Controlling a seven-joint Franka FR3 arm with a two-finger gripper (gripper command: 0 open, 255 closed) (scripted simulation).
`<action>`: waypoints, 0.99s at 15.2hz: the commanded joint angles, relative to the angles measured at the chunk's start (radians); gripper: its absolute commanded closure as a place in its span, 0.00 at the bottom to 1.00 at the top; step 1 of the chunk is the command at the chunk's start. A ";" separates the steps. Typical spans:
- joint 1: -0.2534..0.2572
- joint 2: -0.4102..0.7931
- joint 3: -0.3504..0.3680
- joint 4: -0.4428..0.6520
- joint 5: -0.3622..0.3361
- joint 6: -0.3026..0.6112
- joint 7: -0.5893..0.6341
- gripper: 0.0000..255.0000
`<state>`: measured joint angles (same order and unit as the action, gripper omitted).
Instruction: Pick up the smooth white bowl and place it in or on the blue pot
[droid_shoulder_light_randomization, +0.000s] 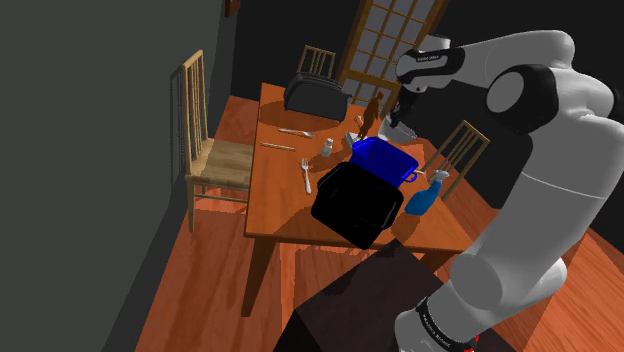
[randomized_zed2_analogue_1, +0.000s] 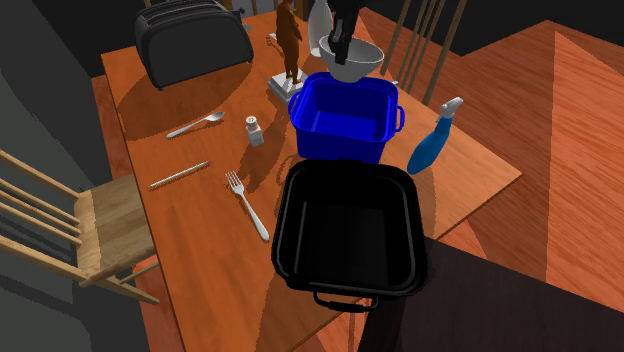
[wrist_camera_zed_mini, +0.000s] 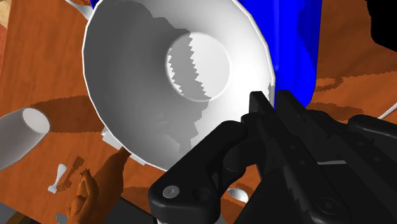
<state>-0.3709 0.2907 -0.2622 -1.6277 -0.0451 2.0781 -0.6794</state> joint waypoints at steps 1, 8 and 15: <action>0.000 0.003 0.000 -0.023 0.000 0.026 0.001 1.00; -0.001 0.027 0.002 -0.085 0.004 0.112 0.006 1.00; -0.004 0.061 0.005 -0.134 0.009 0.194 0.009 1.00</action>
<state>-0.3749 0.3470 -0.2576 -1.7541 -0.0363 2.2588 -0.6717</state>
